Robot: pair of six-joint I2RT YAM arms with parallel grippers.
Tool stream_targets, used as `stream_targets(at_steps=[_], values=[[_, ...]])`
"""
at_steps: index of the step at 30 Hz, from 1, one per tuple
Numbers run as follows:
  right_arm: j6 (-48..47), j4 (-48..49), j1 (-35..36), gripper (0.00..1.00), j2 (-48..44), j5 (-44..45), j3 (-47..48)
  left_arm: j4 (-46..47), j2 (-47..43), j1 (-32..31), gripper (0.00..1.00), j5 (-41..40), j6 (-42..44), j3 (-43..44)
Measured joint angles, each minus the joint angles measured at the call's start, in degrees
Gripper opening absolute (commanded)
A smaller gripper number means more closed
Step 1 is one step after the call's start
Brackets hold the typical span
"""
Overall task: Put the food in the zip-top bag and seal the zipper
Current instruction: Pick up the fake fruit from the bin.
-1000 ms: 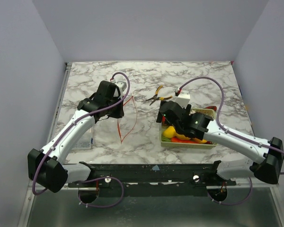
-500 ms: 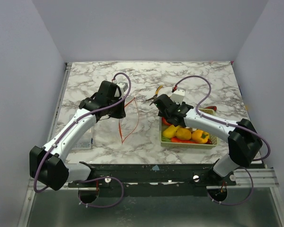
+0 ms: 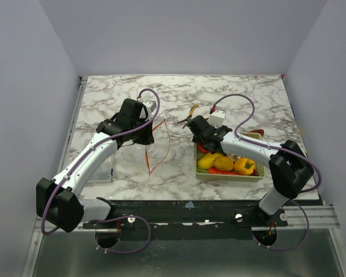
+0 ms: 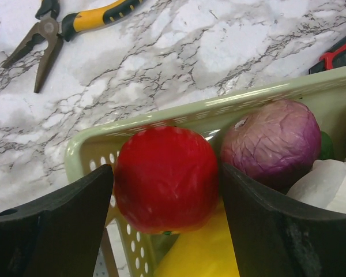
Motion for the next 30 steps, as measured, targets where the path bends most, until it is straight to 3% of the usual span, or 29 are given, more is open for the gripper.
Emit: stream_targets(at_steps=[7,8,13,20,24,30], values=[[0.0,1.6,-0.9,0.77,1.5,0.0,-0.8,0.1,0.0,0.0,0.0,0.4,0.0,0.0],[0.0,1.7,-1.0,0.74,1.5,0.0,-0.8,0.1,0.0,0.0,0.0,0.5,0.0,0.0],[-0.8,2.0,-1.0,0.4,1.5,-0.5,-0.9,0.1,0.0,0.0,0.0,0.5,0.0,0.0],[-2.7,2.3,-1.0,0.13,-2.4,-2.7,-3.6,0.2,0.0,0.0,0.0,0.5,0.0,0.0],[-5.3,2.8,-1.0,0.04,-6.6,-4.5,-4.9,0.3,0.0,0.0,0.0,0.5,0.0,0.0],[-8.3,4.8,-0.9,0.0,-13.4,-6.6,-6.8,0.4,0.0,0.3,0.0,0.6,0.0,0.0]])
